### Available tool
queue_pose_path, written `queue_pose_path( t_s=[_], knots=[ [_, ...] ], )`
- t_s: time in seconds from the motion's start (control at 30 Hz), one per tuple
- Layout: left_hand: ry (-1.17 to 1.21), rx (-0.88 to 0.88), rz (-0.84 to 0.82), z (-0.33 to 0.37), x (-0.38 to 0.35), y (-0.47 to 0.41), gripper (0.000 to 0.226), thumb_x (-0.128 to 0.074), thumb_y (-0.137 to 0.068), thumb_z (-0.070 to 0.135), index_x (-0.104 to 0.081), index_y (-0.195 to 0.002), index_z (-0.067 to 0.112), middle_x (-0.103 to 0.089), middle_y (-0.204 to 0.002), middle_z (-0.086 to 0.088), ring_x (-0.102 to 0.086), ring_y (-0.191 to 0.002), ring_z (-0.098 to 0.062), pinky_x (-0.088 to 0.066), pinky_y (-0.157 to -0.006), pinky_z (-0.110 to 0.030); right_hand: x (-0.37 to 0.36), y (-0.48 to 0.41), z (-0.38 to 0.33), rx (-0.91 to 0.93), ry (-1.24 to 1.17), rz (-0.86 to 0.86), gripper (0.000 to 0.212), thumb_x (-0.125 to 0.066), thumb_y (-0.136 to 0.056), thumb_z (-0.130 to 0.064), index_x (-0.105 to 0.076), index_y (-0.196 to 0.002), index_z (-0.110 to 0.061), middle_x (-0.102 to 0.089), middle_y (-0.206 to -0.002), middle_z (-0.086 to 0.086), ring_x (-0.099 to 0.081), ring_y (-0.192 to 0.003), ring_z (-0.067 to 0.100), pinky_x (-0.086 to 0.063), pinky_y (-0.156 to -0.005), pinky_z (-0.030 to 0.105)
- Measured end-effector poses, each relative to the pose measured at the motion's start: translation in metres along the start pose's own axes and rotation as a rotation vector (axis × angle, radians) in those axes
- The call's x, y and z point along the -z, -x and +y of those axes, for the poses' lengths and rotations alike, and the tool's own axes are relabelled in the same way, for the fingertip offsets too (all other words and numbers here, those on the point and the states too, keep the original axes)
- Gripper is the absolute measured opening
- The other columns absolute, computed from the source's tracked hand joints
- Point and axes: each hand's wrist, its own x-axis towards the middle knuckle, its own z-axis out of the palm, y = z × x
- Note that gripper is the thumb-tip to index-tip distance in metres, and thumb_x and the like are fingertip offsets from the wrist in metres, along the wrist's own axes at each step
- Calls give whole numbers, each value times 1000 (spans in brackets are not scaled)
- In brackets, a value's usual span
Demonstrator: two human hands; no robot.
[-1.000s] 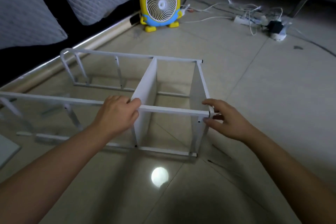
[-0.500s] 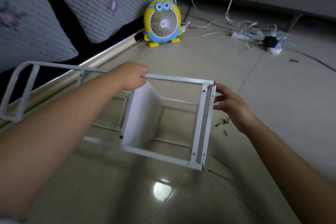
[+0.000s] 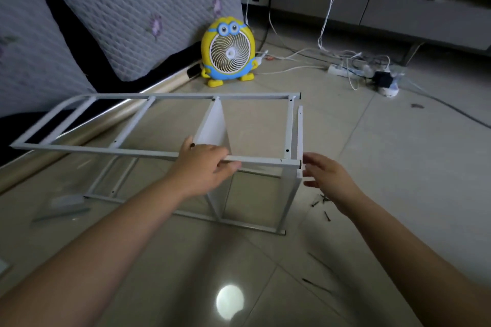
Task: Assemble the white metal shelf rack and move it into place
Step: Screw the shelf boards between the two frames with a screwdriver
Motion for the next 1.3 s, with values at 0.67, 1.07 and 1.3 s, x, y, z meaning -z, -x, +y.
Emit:
queue_pose_path(
  t_s=[0.67,1.07,1.3],
  knots=[
    [-45,-434,247,55,-30,-14,33,-43,-88,23,-67,-109,15,-54,-63,0,-54,-57,-21,-27,-59,-26,-43,31,72,330,137,164,39,-61,-86,-4,-56,-124,-4,-58,-119,4,-59,-98,12,-44,-78,2],
    [-112,-330,269,40,-28,-9,34,-39,-83,40,-57,-71,14,-54,-53,-1,-55,-48,-25,-31,-53,-26,-33,34,77,296,148,77,42,-54,-89,-2,-50,-130,-10,-56,-125,4,-56,-95,11,-42,-77,3],
    [-226,-385,305,52,-34,-12,36,-38,-80,41,-54,-68,11,-54,-51,-4,-54,-43,-25,-39,-49,-25,-38,35,73,246,89,130,44,-64,-85,-11,-54,-127,-10,-60,-123,6,-59,-96,12,-48,-84,18]
  ],
)
